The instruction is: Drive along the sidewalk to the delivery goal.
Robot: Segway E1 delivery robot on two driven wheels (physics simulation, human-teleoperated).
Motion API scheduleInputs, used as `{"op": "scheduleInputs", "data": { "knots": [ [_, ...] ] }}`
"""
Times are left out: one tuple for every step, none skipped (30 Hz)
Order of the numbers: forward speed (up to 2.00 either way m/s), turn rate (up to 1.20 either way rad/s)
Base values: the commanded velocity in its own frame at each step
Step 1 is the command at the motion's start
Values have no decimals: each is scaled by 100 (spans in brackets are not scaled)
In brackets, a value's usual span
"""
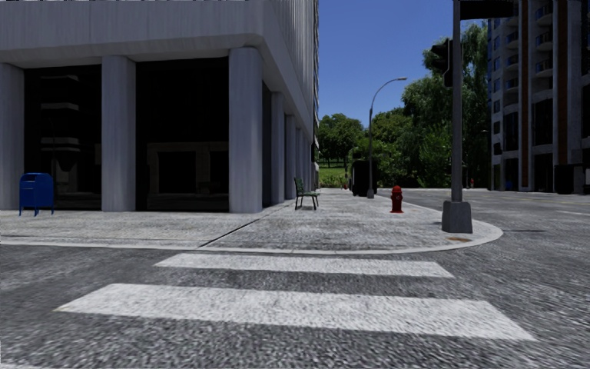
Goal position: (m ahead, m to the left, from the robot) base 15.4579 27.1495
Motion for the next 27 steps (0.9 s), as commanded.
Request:
{"op": "scheduleInputs", "data": {
  "knots": [
    [200, 0],
    [200, 0],
    [200, 0],
    [200, 0],
    [200, 0],
    [200, 0],
    [200, 0],
    [200, 0],
    [200, 0],
    [200, 0],
    [200, 0],
    [200, 0],
    [200, 0],
    [200, 0],
    [200, 0],
    [200, 0],
    [200, 0],
    [200, 0],
    [200, 0],
    [200, 0],
    [200, 0],
    [200, 0],
    [200, 0],
    [200, 0],
    [200, 0],
    [200, 0],
    [200, 0]
  ]
}}
